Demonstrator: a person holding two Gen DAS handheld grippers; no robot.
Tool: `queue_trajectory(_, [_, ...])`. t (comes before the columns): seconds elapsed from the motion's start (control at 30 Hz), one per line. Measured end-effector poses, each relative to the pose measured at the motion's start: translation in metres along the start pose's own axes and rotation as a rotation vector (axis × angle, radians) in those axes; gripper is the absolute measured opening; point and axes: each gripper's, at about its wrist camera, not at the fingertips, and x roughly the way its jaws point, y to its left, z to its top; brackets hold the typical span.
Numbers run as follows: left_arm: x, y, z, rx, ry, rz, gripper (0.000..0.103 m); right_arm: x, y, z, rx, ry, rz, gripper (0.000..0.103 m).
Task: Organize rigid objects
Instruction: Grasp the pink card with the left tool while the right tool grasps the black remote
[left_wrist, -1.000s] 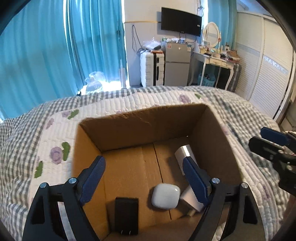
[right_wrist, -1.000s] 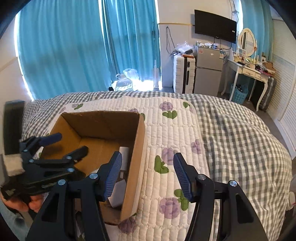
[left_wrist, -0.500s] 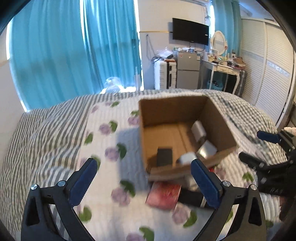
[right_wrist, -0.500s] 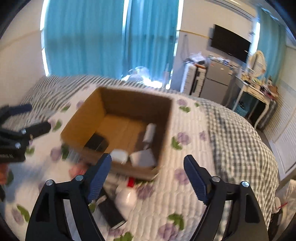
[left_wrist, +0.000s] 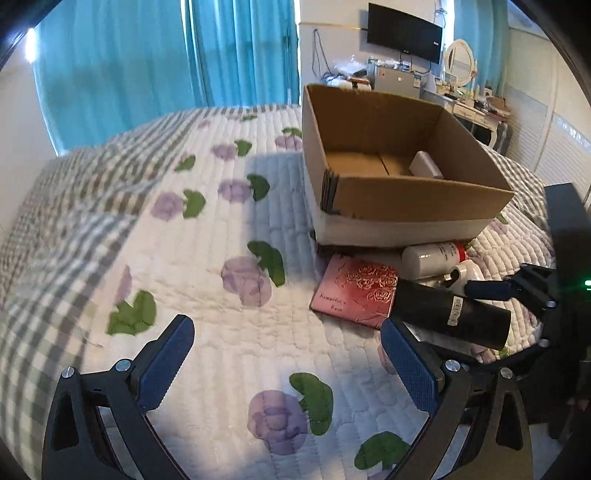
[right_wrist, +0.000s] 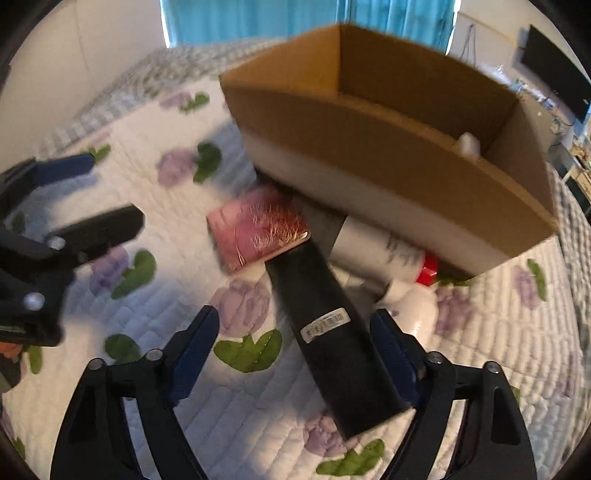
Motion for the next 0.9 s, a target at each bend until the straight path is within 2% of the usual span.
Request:
queue_trajectory(0.07, [0.003,-0.001,-0.002,0.005,0.015,0.004,0.103,0.012,-0.001,0.001,-0.001,0.015,0.005,0.08])
queue_trajectory(0.1, [0.004,-0.001,-0.003,0.01,0.018,0.006,0.103,0.017,-0.002,0.003,0.005,0.027,0.01,0.075])
queue_trajectory(0.17, [0.006,-0.002,-0.005,0.018,0.026,0.009,0.103,0.031,-0.002,0.006,0.001,0.057,-0.002,0.06])
queue_trajectory(0.2, [0.007,-0.003,-0.006,0.02,0.029,0.015,0.103,0.039,-0.003,0.006,0.005,0.076,-0.007,0.059])
queue_trajectory(0.27, [0.008,-0.003,-0.007,0.021,0.035,0.017,0.103,0.039,0.0,0.005,0.009,0.066,-0.016,0.044])
queue_trajectory(0.33, [0.008,-0.004,-0.007,0.023,0.038,0.022,0.103,0.035,0.003,0.001,0.017,0.068,-0.019,0.038])
queue_trajectory(0.5, [0.01,-0.007,-0.006,0.041,0.05,0.027,0.103,0.009,0.0,-0.022,0.085,0.04,-0.042,0.038])
queue_trajectory(0.73, [0.015,-0.037,0.004,0.109,0.095,-0.006,0.103,-0.034,-0.026,-0.028,0.215,-0.082,-0.047,0.032])
queue_trajectory(0.9, [0.048,-0.053,0.016,0.101,0.144,-0.032,0.103,-0.05,-0.053,-0.025,0.286,-0.122,-0.067,0.026])
